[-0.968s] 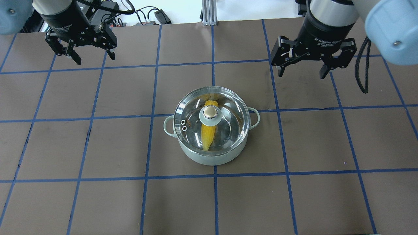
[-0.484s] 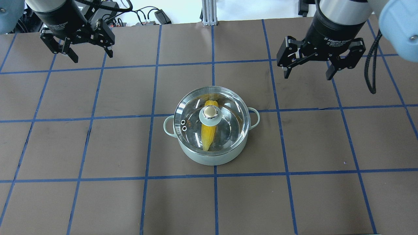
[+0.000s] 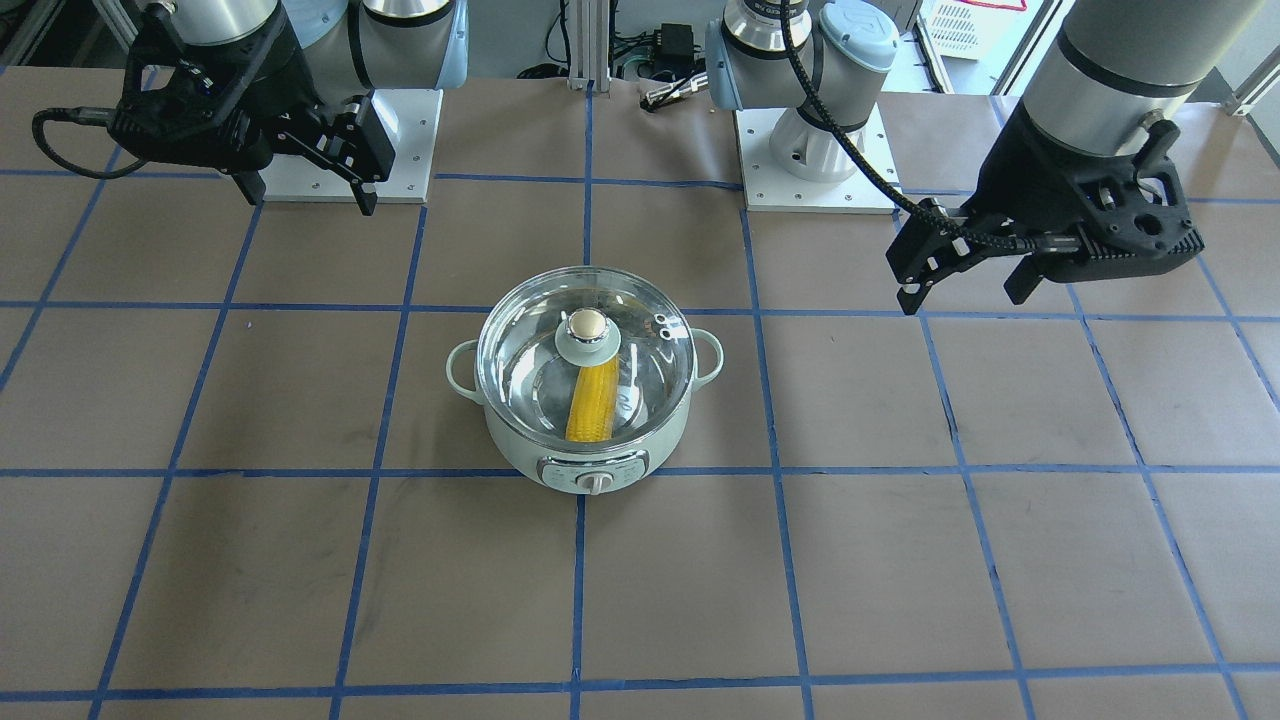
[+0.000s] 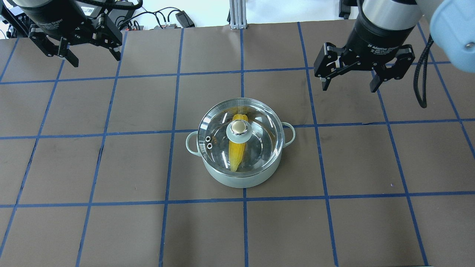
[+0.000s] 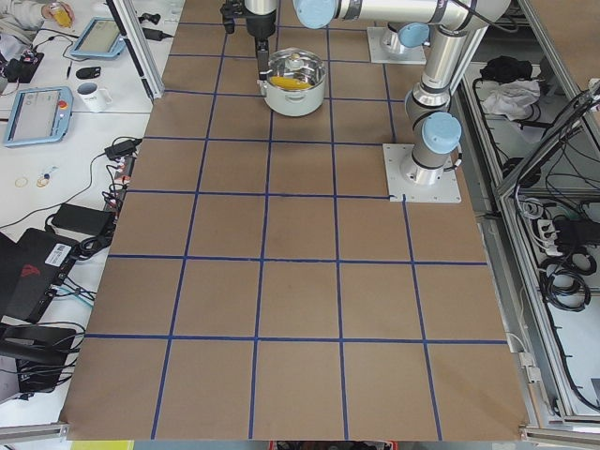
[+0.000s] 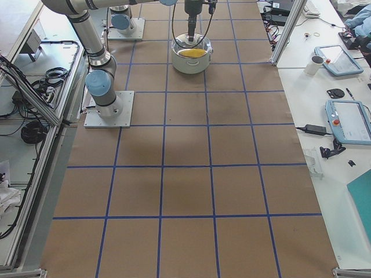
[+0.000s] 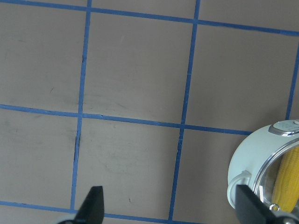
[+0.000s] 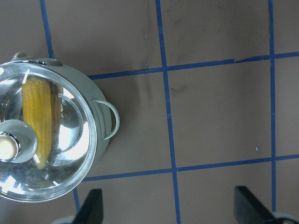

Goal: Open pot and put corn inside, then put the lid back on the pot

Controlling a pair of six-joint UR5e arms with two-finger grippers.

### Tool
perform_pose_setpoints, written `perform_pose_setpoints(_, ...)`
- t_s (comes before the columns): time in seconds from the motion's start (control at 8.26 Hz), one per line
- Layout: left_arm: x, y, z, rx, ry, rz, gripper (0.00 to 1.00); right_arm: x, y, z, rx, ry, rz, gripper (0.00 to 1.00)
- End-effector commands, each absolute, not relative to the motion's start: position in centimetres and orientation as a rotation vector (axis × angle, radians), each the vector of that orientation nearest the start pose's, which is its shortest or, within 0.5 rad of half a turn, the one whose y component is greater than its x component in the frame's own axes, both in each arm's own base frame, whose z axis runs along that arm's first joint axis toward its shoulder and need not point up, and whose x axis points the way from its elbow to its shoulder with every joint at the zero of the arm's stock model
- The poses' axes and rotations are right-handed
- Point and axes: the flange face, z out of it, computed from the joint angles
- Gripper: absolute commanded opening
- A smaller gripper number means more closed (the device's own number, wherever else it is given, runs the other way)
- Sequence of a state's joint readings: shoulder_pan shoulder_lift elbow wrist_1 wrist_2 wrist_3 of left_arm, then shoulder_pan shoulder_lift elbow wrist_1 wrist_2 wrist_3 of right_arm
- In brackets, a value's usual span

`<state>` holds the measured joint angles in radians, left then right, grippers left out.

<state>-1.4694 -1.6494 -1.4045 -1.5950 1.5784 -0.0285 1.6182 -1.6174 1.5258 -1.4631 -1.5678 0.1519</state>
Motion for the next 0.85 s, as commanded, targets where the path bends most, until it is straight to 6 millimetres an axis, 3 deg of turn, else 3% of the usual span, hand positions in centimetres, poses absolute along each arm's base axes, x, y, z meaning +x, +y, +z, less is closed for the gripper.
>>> perform_pose_setpoints(0.0,-7.53,-53.96,52.63,-0.185,3.11,-0.072,1.0,15.57,-46.15,52.12,0.164,3.136,0.027,1.0)
perform_pose_setpoints(0.73,-7.45,-53.81,52.43,-0.196,3.101,-0.067,1.0,15.57,-46.15,52.12,0.166,3.136,0.027,1.0)
